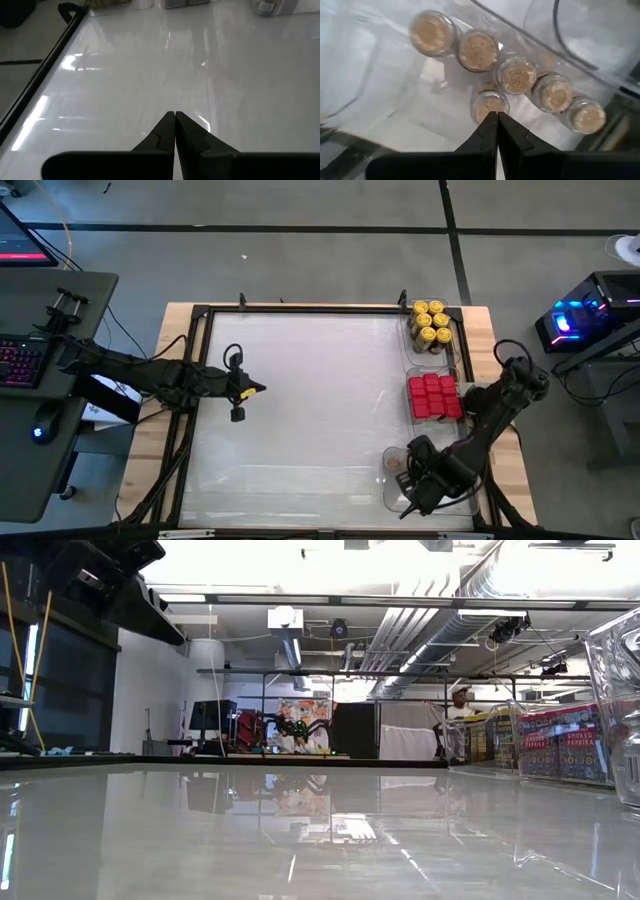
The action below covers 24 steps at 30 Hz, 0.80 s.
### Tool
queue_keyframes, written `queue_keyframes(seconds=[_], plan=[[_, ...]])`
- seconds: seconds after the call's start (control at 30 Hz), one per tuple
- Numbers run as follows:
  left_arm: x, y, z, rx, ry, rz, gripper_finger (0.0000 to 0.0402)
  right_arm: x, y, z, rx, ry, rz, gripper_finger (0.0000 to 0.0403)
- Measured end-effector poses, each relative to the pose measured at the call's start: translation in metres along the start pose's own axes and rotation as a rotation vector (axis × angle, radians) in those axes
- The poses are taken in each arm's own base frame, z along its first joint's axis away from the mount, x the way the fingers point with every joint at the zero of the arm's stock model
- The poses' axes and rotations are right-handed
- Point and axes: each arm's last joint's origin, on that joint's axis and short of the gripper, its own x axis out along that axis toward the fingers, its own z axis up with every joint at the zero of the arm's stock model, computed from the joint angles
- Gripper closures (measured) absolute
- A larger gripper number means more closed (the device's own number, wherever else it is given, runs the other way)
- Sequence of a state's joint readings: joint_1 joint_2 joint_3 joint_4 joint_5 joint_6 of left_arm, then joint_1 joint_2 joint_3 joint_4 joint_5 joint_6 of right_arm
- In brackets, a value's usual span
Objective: Sort spices by type
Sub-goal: Return to Home Position
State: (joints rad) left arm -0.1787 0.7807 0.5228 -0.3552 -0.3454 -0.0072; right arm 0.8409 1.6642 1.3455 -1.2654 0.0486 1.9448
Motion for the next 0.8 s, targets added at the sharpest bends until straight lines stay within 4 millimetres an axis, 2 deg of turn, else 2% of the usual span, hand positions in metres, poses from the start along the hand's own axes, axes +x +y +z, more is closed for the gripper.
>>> queue_keyframes(seconds=[0.17, 0.33, 0.47, 0.57, 0.67, 0.8], plan=[[-0.002, 0.001, 0.002, -0.012, -0.021, -0.001, 0.0401, -0.043, 0.000, 0.009, 0.007, -0.133, 0.096, 0.0403], [-0.020, 0.005, 0.015, -0.135, -0.063, -0.138, 0.0402, -0.074, 0.005, 0.038, 0.157, -0.512, 0.288, 0.0402], [-0.037, 0.012, 0.023, -0.143, -0.174, -0.296, 0.0402, -0.079, 0.013, 0.072, 0.254, -0.819, 0.358, 0.0402], [-0.043, 0.022, 0.027, -0.090, -0.261, -0.330, 0.0402, -0.075, 0.015, 0.102, 0.334, -1.002, 0.354, 0.0403], [-0.040, 0.035, 0.032, -0.079, -0.349, -0.358, 0.0402, -0.072, 0.015, 0.131, 0.406, -1.035, 0.290, 0.0403], [-0.031, 0.053, 0.036, -0.169, -0.427, -0.371, 0.0402, -0.074, 0.006, 0.160, 0.376, -0.882, 0.168, 0.0403]])
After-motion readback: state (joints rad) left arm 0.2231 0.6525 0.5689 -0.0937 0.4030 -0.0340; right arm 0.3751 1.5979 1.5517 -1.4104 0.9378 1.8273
